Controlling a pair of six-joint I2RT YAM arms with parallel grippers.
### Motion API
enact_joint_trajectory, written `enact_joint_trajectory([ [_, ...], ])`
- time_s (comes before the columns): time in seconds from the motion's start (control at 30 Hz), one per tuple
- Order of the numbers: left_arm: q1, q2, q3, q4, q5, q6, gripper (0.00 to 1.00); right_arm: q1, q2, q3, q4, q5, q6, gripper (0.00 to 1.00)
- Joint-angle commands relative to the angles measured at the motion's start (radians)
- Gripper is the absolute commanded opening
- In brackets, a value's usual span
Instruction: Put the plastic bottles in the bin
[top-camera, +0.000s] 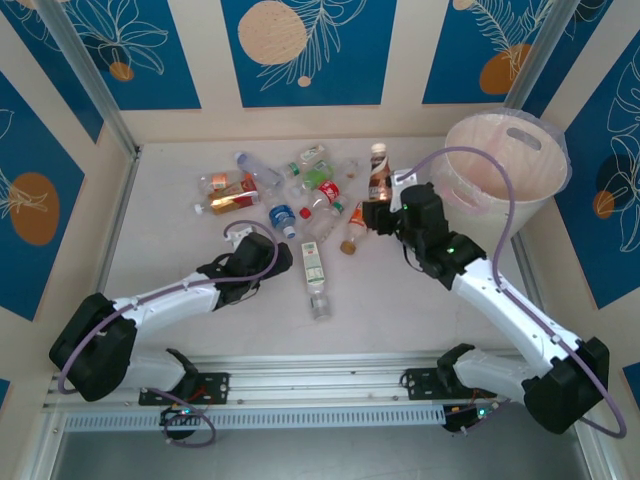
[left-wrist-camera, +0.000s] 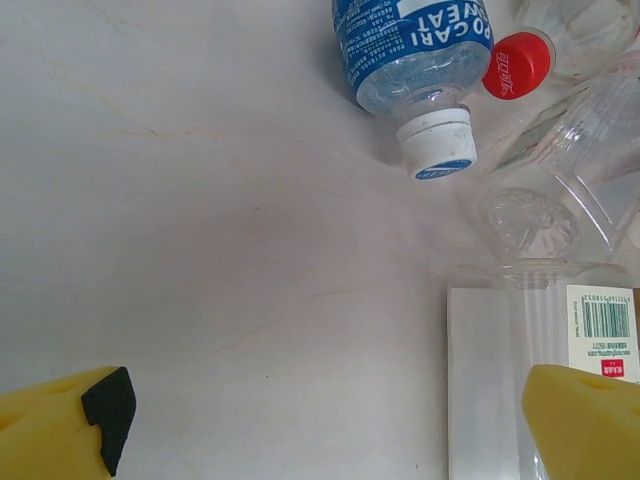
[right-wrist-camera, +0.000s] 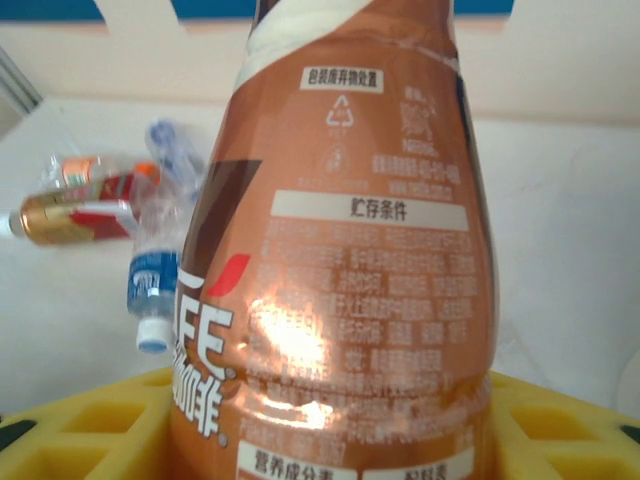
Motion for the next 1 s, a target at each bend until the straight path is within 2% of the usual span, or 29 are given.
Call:
enact_joint_trajectory([
  [0.0,0.015,-0.004,-0.005,0.024,0.007,-0.026,1.00,-0.040,-0.046,0.076,-0.028,-0.005,-0.060,0.42],
  [0.2,0.018,-0.002,-0.007,0.024,0.009,-0.029,1.00,-0.150,-0.095,0.118,0.022,0.001,-0.082,0.41],
  [0.33,0.022,-0.003,-0.016,0.028,0.009,-0.035,1.00,-0.276,-0.113,0.151,0.016,-0.023,-0.069,0.41],
  [0.43,0.026,-0.003,-0.024,0.037,0.011,-0.043,1.00,-0.412,-0.099,0.200,-0.048,-0.096,-0.016,0.41],
  [0.53,0.029,-0.004,-0.026,0.040,0.016,-0.045,1.00,-0.537,-0.050,0.275,-0.146,-0.191,0.031,0.41],
  [0.7,0.032,-0.009,-0.036,0.044,0.018,-0.045,1.00,-0.673,0.086,0.415,-0.307,-0.275,0.059,0.42],
  [0.87,0.039,-0.020,-0.046,0.047,0.016,-0.052,1.00,-0.748,0.226,0.537,-0.447,-0.270,0.036,0.44],
  [0.97,0.043,-0.023,-0.047,0.048,0.014,-0.054,1.00,-0.767,0.314,0.605,-0.520,-0.192,-0.001,0.44],
])
